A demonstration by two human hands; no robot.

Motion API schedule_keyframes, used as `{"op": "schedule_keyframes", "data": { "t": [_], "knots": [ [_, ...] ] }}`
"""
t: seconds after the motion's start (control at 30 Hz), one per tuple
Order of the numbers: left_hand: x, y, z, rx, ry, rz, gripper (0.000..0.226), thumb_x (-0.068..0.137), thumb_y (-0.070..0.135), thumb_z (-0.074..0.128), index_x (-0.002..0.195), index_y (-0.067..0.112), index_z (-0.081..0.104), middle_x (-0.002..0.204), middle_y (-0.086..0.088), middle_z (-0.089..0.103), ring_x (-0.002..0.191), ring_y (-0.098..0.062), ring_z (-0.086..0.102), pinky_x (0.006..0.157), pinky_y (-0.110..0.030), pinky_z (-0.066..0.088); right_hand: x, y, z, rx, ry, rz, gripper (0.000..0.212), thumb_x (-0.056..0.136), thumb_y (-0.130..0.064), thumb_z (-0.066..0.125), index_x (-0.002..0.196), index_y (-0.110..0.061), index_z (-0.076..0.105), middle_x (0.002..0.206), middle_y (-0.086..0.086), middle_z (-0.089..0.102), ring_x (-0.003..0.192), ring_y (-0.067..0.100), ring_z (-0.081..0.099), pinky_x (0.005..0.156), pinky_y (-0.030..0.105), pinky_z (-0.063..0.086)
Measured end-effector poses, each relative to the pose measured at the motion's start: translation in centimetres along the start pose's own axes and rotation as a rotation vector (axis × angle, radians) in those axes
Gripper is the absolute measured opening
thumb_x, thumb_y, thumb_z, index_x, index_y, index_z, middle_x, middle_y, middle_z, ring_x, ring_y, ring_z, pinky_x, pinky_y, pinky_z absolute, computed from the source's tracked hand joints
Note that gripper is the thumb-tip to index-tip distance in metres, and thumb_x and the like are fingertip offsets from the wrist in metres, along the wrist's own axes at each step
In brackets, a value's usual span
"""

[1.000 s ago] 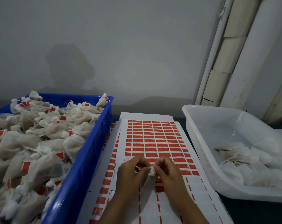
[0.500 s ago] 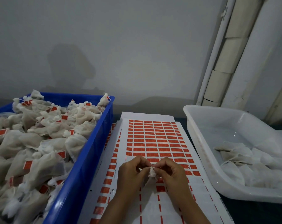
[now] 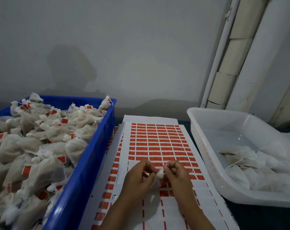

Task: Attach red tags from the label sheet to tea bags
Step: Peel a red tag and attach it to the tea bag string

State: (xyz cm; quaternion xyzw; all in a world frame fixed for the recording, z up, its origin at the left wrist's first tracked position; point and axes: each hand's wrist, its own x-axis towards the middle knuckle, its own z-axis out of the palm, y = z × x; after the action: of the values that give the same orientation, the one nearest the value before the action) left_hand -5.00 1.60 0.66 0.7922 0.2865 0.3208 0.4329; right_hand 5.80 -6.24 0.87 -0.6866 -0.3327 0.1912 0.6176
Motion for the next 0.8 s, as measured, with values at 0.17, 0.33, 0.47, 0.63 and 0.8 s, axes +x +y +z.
{"op": "schedule_keyframes", "data": {
  "t": [0.17, 0.33, 0.47, 0.63, 0.8],
  "knots": [
    [-0.5, 0.3, 0.2, 0.002, -0.145, -0.015, 0.034, 0.077, 0.045, 0.065, 0.106, 0.039, 0.049, 0.108, 0.022, 0.054, 0.099, -0.002, 0.055, 0.084, -0.015, 0.049, 0.1, -0.2, -0.1, 0.019, 0.026, 0.007, 0.008, 0.089, -0.019, 0.055, 0.082, -0.023, 0.056, 0.084, -0.006, 0.065, 0.077, 0.010, 0.065, 0.056, 0.008, 0.049],
    [-0.4, 0.6, 1.1, 0.036, 0.027, -0.050, 0.029, 0.079, 0.043, 0.065, 0.104, 0.037, 0.052, 0.109, 0.020, 0.054, 0.099, -0.004, 0.055, 0.091, -0.018, 0.046, -0.2, -0.2, 0.0, 0.020, 0.008, -0.016, 0.002, 0.088, -0.024, 0.056, 0.086, -0.023, 0.057, 0.088, -0.009, 0.066, 0.082, 0.011, 0.066, 0.069, 0.014, 0.053],
    [-0.5, 0.5, 1.3, -0.226, 0.108, -0.166, 0.024, 0.080, 0.036, 0.067, 0.101, 0.028, 0.059, 0.107, 0.008, 0.063, 0.099, -0.016, 0.062, 0.088, -0.039, 0.054, -0.3, -0.2, 0.3, 0.016, -0.035, -0.060, 0.002, 0.087, -0.023, 0.057, 0.087, -0.021, 0.059, 0.086, -0.006, 0.068, 0.081, 0.012, 0.068, 0.074, 0.020, 0.056],
    [-0.5, 0.6, 1.3, -0.344, 0.105, -0.243, 0.024, 0.082, 0.044, 0.059, 0.101, 0.029, 0.060, 0.106, 0.008, 0.065, 0.098, -0.019, 0.063, 0.088, -0.042, 0.054, -0.6, 0.0, 0.2, -0.170, 0.022, -0.218, 0.008, 0.085, -0.027, 0.060, 0.079, -0.029, 0.054, 0.077, -0.015, 0.063, 0.079, 0.000, 0.061, 0.065, 0.006, 0.049],
    [-0.2, 0.4, 0.9, -0.218, 0.077, -0.160, 0.024, 0.085, 0.045, 0.050, 0.091, 0.025, 0.059, 0.092, 0.013, 0.068, 0.089, -0.007, 0.065, 0.081, -0.022, 0.054, -0.3, 0.2, -0.7, -0.393, -0.044, -0.347, 0.026, 0.083, -0.021, 0.064, 0.072, -0.033, 0.045, 0.063, -0.021, 0.053, 0.076, -0.006, 0.058, 0.064, 0.000, 0.043]
  ]
}}
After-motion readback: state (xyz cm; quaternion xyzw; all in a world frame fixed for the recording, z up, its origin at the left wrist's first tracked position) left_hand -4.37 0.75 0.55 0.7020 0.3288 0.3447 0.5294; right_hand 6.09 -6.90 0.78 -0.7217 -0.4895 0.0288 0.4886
